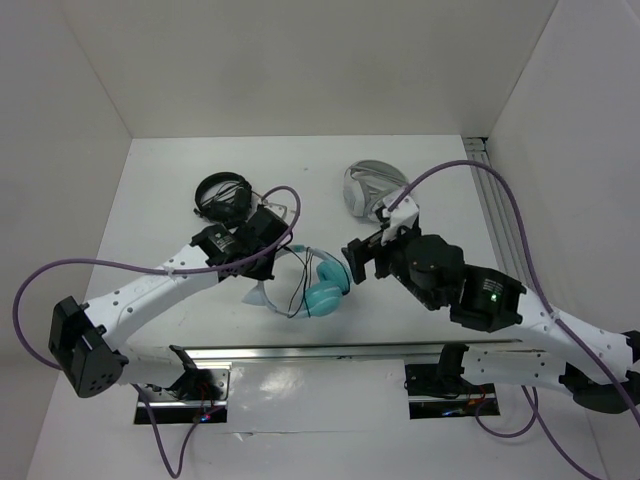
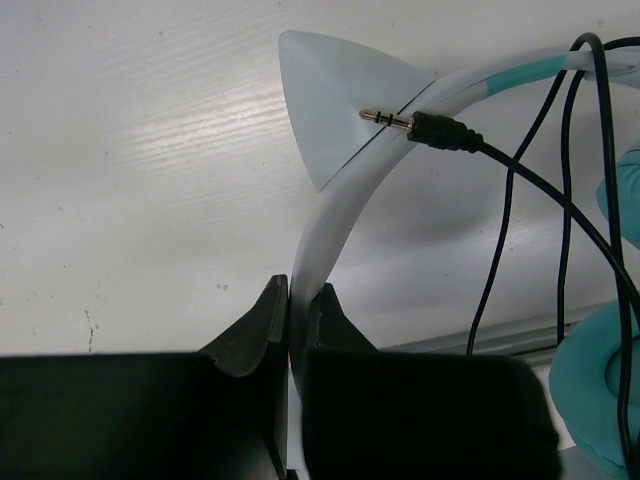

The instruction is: Wrap the headphones

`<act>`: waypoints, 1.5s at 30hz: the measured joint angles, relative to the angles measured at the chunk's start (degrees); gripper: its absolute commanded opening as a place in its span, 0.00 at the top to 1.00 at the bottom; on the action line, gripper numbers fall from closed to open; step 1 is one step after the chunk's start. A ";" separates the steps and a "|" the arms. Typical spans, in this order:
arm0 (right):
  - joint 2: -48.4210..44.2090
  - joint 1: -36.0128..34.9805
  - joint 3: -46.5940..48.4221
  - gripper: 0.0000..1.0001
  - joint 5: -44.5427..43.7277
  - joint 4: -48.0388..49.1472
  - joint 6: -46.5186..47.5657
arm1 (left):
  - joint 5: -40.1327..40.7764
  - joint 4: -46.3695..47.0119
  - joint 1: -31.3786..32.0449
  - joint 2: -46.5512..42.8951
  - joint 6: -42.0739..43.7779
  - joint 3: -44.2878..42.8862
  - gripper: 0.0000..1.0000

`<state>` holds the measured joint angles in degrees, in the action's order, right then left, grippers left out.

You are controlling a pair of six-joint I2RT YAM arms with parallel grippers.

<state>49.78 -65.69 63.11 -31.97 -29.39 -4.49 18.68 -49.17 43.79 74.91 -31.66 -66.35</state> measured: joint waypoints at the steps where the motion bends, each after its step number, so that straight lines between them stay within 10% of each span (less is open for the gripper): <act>1: 0.00 0.00 1.03 0.01 -1.66 -0.52 -1.68 | 0.59 0.66 0.00 -0.11 -0.52 0.33 1.00; 30: -5.18 0.00 13.18 0.01 -3.43 -17.35 -17.33 | 7.98 21.81 -4.59 7.85 -10.32 16.57 1.00; 45: -5.51 0.00 8.52 0.01 3.28 -17.22 -18.18 | 3.43 29.62 -7.48 10.54 -13.64 20.90 0.32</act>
<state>44.27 -65.69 71.64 -28.69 -46.61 -22.68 22.11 -19.55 36.32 85.45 -45.30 -45.45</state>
